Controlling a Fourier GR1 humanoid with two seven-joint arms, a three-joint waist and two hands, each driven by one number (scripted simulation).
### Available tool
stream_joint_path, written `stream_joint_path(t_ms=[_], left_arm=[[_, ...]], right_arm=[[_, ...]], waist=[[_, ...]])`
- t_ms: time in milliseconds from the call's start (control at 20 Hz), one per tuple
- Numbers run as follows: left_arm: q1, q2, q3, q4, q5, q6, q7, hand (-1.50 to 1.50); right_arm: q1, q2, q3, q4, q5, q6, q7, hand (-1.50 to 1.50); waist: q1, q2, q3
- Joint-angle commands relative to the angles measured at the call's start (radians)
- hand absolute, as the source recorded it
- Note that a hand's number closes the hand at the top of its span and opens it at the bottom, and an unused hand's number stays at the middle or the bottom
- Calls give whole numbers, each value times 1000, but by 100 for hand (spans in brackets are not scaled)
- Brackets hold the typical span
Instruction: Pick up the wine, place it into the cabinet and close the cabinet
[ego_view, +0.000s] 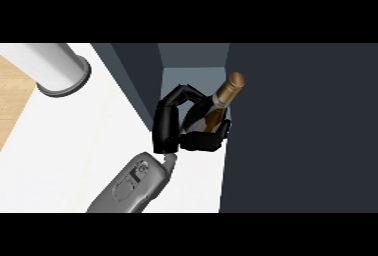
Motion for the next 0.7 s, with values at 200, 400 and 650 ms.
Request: stream_joint_path(t_ms=[200,400,650], left_arm=[[-88,-4,110,139,60,-40,-80,150],[-34,-4,155,161,75,-101,-159,150],[-121,-4,175,259,92,-118,-121,150]], right_arm=[[74,10,-4,-133,-70,8,21,-150],[68,35,19,-105,-55,-4,-7,-150],[92,33,24,-63,-55,25,-66,-150]], waist=[[-2,0,0],[1,1,0],[-1,2,0]])
